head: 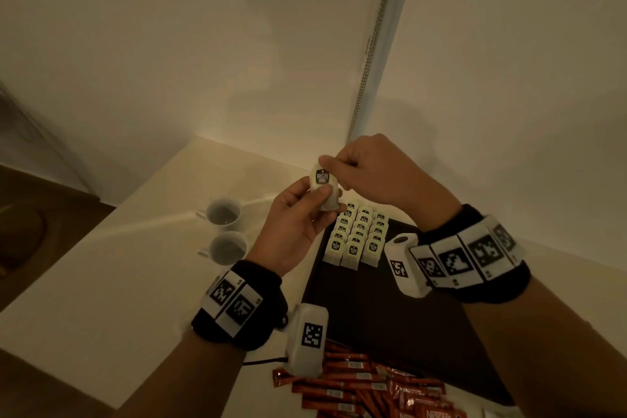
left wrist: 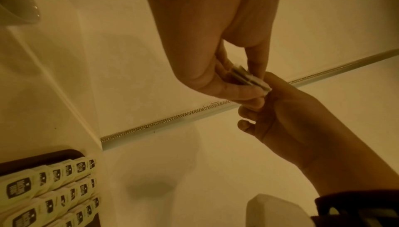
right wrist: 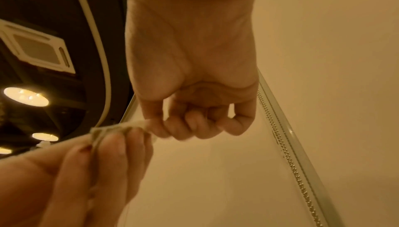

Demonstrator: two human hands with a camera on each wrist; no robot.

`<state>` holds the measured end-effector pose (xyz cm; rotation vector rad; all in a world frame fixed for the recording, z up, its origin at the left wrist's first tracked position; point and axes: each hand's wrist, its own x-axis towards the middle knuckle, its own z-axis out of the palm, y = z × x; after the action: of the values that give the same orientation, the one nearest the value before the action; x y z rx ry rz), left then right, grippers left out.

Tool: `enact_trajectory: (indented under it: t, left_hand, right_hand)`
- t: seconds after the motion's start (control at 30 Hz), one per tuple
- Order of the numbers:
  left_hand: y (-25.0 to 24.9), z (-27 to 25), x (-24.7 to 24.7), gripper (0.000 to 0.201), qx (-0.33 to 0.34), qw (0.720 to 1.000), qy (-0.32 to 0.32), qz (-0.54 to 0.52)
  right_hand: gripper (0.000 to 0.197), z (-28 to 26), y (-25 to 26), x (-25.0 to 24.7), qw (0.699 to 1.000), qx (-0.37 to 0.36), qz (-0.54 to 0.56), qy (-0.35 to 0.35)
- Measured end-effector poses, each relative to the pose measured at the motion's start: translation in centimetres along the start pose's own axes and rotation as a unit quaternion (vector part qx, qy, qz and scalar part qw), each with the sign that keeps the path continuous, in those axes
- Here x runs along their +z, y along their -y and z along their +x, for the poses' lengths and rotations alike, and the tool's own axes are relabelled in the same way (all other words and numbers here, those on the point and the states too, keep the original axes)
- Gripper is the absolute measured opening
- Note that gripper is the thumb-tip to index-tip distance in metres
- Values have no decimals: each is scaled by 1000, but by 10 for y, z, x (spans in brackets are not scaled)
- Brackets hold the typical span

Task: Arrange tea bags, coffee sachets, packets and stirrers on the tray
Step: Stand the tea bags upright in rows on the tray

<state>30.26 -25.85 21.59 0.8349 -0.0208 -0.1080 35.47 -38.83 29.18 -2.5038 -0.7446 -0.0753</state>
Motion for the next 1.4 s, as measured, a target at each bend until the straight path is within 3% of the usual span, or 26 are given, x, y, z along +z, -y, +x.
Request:
enact_trajectory:
  t: [0.13,0.27,0.47,0.7,0.97,1.07,1.17,1.23,1.33,1.4]
  left_hand:
    - [2,1,-1,19,-18,1000,-5,10]
    - [6,-2,-1,26,-13,998,17,61]
    - [10,-1,0,24,-19,996,46,77]
    - [18,1,-5,16,-9,999,18,40]
    - [21,3,-18,18,41,987,-11,157]
    - [20,-7,-43,23,24,958,-17,285]
    - [16,-28,-75,18,-22,923,-2,384]
    - [14,-47,-97,27,-59,898,5,435]
    - [15,-76,-130,9,-102,875,-47,472]
    - [18,-95,-154,20,-132,862,-82,482]
  right_hand:
    - [20,-3,-3,2,998,-5,55,0]
    - [8,-4,-3,-1,995,8,89,-33]
    - [5,-7,2,1,989,27,124,-80]
    - [6,-8,-4,3,988,41,122,-88]
    - [3,-22,-32,9,973,59,205,-87]
    - [9,-35,-66,23,977,99,182,-56]
    - [12,-52,-102,48,981,157,110,18]
    - [17,-64,-125,67,975,198,77,70]
    - [20,-78,-156,95,957,247,58,139]
    - [20,-84,-171,111,944,272,58,175]
